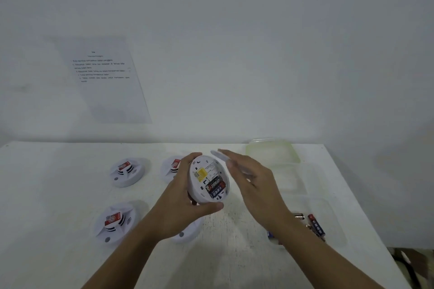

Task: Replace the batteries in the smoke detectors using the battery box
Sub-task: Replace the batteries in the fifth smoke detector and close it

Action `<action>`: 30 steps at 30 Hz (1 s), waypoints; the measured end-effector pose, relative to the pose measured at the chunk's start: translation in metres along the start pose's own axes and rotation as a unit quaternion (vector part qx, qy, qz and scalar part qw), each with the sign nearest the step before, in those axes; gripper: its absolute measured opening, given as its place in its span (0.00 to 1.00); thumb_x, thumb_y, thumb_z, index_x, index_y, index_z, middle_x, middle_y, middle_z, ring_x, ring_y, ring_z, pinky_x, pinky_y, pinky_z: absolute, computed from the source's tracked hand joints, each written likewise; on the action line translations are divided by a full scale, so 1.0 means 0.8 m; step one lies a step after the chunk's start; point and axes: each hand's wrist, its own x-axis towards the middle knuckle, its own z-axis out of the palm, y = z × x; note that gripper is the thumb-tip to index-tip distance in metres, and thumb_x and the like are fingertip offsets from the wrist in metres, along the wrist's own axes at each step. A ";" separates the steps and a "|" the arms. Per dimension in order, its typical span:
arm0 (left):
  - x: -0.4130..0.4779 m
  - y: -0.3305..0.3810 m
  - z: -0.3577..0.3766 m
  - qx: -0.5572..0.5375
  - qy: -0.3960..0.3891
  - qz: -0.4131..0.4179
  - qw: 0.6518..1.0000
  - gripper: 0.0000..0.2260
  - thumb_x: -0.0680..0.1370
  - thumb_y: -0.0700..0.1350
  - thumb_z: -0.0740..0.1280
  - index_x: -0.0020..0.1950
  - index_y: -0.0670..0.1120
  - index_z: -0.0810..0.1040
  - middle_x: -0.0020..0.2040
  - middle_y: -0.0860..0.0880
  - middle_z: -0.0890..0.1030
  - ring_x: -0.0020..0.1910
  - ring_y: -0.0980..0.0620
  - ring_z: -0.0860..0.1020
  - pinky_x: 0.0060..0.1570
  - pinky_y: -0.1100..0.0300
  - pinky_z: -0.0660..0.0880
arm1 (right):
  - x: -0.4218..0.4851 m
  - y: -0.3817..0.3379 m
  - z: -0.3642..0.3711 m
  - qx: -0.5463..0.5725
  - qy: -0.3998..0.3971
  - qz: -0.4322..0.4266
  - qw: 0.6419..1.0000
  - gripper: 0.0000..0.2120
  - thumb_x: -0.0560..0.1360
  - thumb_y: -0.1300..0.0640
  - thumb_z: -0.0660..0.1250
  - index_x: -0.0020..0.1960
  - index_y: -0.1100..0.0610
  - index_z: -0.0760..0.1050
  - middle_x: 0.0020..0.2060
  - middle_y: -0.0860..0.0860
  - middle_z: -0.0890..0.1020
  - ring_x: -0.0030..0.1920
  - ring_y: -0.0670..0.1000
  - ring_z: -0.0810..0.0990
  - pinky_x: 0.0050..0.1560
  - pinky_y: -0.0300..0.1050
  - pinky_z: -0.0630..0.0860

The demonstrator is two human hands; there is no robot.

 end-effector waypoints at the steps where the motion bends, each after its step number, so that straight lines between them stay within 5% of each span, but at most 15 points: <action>1: 0.001 0.002 0.002 -0.002 0.004 0.004 1.000 0.40 0.67 0.44 0.81 0.73 0.56 0.62 0.64 0.58 0.74 0.65 0.54 0.76 0.58 0.54 0.81 | -0.002 0.002 0.003 -0.024 -0.003 -0.016 1.000 0.14 0.84 0.52 0.61 0.66 0.42 0.78 0.60 0.37 0.81 0.64 0.42 0.77 0.58 0.35 0.76; 4: 0.002 0.003 0.003 -0.008 0.014 0.015 1.000 0.39 0.68 0.40 0.81 0.72 0.55 0.63 0.64 0.57 0.76 0.64 0.53 0.77 0.58 0.54 0.80 | -0.006 0.014 0.012 -0.086 -0.026 -0.035 0.995 0.16 0.83 0.51 0.63 0.68 0.38 0.76 0.63 0.41 0.76 0.67 0.46 0.71 0.62 0.38 0.74; 9: 0.002 0.004 -0.001 0.002 0.027 0.024 0.999 0.40 0.69 0.46 0.80 0.75 0.54 0.61 0.67 0.58 0.75 0.66 0.54 0.76 0.62 0.54 0.78 | -0.007 0.015 0.012 -0.129 -0.072 -0.047 0.988 0.18 0.80 0.45 0.64 0.68 0.33 0.73 0.68 0.35 0.67 0.71 0.42 0.63 0.65 0.28 0.64; 12: 0.002 0.004 -0.003 -0.003 0.025 0.024 0.999 0.40 0.69 0.46 0.80 0.75 0.54 0.61 0.67 0.58 0.75 0.66 0.53 0.77 0.60 0.53 0.79 | -0.003 0.014 0.009 -0.148 -0.095 -0.054 0.983 0.18 0.80 0.43 0.63 0.69 0.32 0.72 0.68 0.33 0.66 0.71 0.42 0.62 0.67 0.34 0.65; 20: 0.000 0.000 -0.006 -0.004 0.017 0.029 0.999 0.42 0.69 0.46 0.80 0.76 0.55 0.59 0.68 0.58 0.73 0.66 0.51 0.76 0.58 0.52 0.80 | 0.002 0.003 0.012 -0.054 -0.008 -0.052 0.997 0.12 0.73 0.47 0.75 0.57 0.42 0.83 0.61 0.36 0.78 0.65 0.43 0.75 0.60 0.39 0.77; 30: 0.002 0.002 -0.007 -0.010 0.043 0.047 0.998 0.39 0.68 0.50 0.79 0.72 0.58 0.61 0.63 0.67 0.74 0.64 0.60 0.76 0.52 0.69 0.77 | 0.011 0.008 0.022 -0.067 -0.016 -0.078 0.995 0.14 0.71 0.52 0.78 0.56 0.45 0.85 0.63 0.41 0.78 0.62 0.46 0.76 0.58 0.39 0.77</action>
